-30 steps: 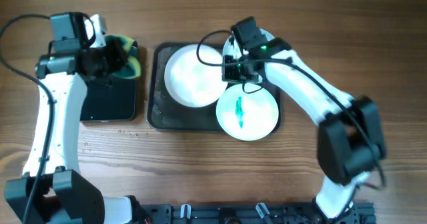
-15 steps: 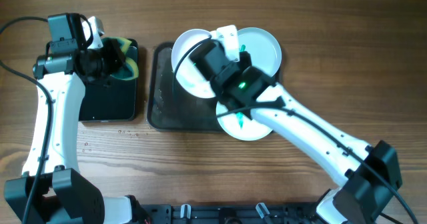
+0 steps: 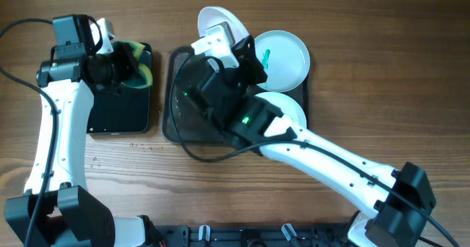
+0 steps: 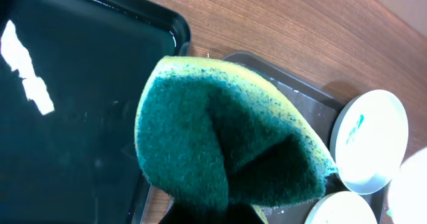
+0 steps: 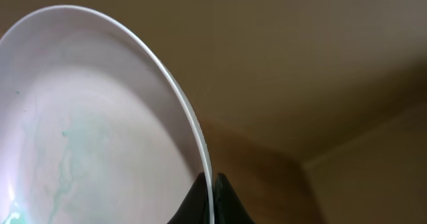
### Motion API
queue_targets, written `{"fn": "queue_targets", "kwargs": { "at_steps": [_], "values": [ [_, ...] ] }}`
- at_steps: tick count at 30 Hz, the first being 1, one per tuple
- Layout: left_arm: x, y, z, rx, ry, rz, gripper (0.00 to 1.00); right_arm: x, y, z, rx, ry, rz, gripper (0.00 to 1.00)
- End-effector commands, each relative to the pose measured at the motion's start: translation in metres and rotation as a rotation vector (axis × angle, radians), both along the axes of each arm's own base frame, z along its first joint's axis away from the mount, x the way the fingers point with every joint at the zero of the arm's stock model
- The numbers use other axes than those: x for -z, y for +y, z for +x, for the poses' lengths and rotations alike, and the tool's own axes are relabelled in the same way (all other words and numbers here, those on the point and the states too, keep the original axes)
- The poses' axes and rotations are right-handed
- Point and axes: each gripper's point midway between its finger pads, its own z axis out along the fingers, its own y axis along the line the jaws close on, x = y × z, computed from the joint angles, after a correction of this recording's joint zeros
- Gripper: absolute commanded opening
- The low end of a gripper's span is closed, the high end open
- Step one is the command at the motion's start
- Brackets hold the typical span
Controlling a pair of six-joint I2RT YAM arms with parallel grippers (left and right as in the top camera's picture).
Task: Clean dirty plates on tray and stack at the side
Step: 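Lift the cleaned plate with the right gripper and carry it right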
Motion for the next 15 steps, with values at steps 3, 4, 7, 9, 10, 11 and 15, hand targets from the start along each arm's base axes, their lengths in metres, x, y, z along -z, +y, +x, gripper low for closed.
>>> {"fn": "queue_targets", "kwargs": {
  "at_steps": [3, 4, 7, 9, 10, 11, 15],
  "values": [
    [0.0, 0.003, 0.001, -0.016, 0.0, -0.002, 0.04, -0.02, -0.013, -0.009, 0.079, -0.044, -0.096, 0.04],
    [0.0, 0.003, 0.001, -0.016, 0.0, -0.002, 0.04, -0.02, -0.013, -0.009, 0.08, -0.044, -0.097, 0.04],
    [0.0, 0.005, 0.001, -0.023, 0.002, 0.008, 0.04, -0.02, -0.013, -0.009, 0.081, -0.048, -0.087, 0.04],
    [0.002, 0.008, 0.0, -0.032, 0.009, 0.023, 0.04, -0.019, -0.013, -0.009, 0.084, -0.054, -0.067, 0.04],
    [0.002, 0.008, -0.001, -0.033, 0.013, 0.025, 0.04, -0.018, -0.013, -0.009, 0.086, -0.058, -0.053, 0.04],
    [0.003, 0.008, -0.002, -0.036, 0.021, 0.034, 0.04, -0.017, -0.013, -0.009, 0.086, -0.058, -0.042, 0.04],
    [0.008, 0.006, -0.005, -0.054, 0.047, 0.099, 0.04, 0.014, 0.001, -0.009, -0.022, 0.05, 0.041, 0.04]
  ]
}}
